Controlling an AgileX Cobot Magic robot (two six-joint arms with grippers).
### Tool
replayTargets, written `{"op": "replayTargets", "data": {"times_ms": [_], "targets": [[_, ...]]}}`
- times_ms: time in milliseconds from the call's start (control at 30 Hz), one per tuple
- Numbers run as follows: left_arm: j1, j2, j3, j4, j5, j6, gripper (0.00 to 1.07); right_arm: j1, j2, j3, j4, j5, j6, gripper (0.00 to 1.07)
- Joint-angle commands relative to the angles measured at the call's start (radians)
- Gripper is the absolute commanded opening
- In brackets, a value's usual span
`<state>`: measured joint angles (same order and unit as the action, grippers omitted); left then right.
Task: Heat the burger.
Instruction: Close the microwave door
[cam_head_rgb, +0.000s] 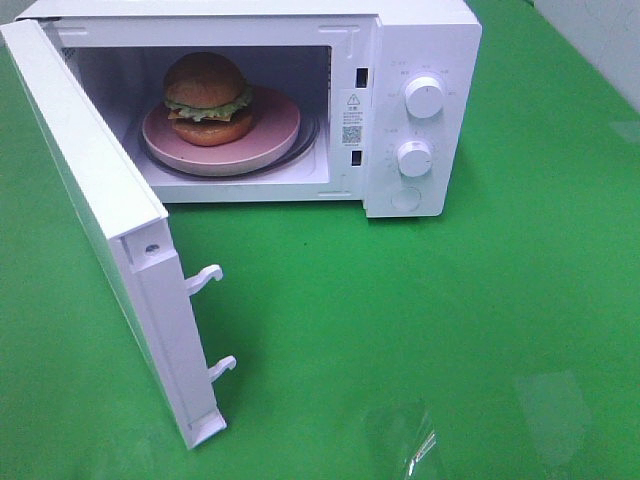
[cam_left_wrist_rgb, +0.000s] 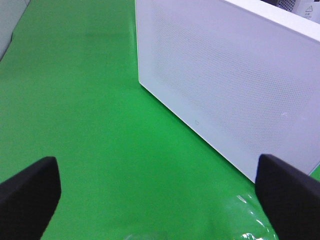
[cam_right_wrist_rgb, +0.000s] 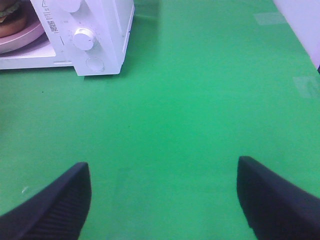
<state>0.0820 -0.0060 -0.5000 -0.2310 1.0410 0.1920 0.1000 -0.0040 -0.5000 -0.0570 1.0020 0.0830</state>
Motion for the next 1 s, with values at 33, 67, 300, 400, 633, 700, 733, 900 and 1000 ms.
{"op": "replayTargets", "data": {"times_ms": [33, 67, 300, 400, 633, 700, 733, 900, 1000], "targets": [[-0.007, -0.013, 0.002, 0.001, 0.001, -0.007, 0.98, -0.006, -0.027, 0.001, -0.005, 0.003, -0.002, 0.76], [-0.007, -0.013, 0.002, 0.001, 0.001, -0.007, 0.98, -0.006, -0.027, 0.001, -0.005, 0.003, -0.002, 0.76], [-0.007, -0.013, 0.002, 0.001, 0.001, -0.007, 0.98, -0.006, -0.027, 0.001, -0.005, 0.003, -0.003, 0.76], [-0.007, -0.013, 0.002, 0.001, 0.001, -0.007, 0.98, -0.006, -0.027, 0.001, -0.005, 0.003, -0.003, 0.76], [-0.007, -0.013, 0.002, 0.001, 0.001, -0.007, 0.98, -0.006, -0.027, 0.001, -0.005, 0.003, -0.003, 0.76], [-0.007, -0.013, 0.002, 0.001, 0.001, -0.007, 0.98, -0.006, -0.027, 0.001, -0.005, 0.003, -0.003, 0.76], [-0.007, -0.013, 0.002, 0.001, 0.001, -0.007, 0.98, -0.006, -0.027, 0.001, -0.005, 0.003, -0.003, 0.76], [-0.007, -0.013, 0.002, 0.004, 0.001, -0.011, 0.98, -0.006, -0.027, 0.001, -0.005, 0.003, -0.003, 0.76], [-0.007, -0.013, 0.002, 0.004, 0.001, -0.012, 0.98, -0.006, -0.027, 0.001, -0.005, 0.003, -0.003, 0.76]]}}
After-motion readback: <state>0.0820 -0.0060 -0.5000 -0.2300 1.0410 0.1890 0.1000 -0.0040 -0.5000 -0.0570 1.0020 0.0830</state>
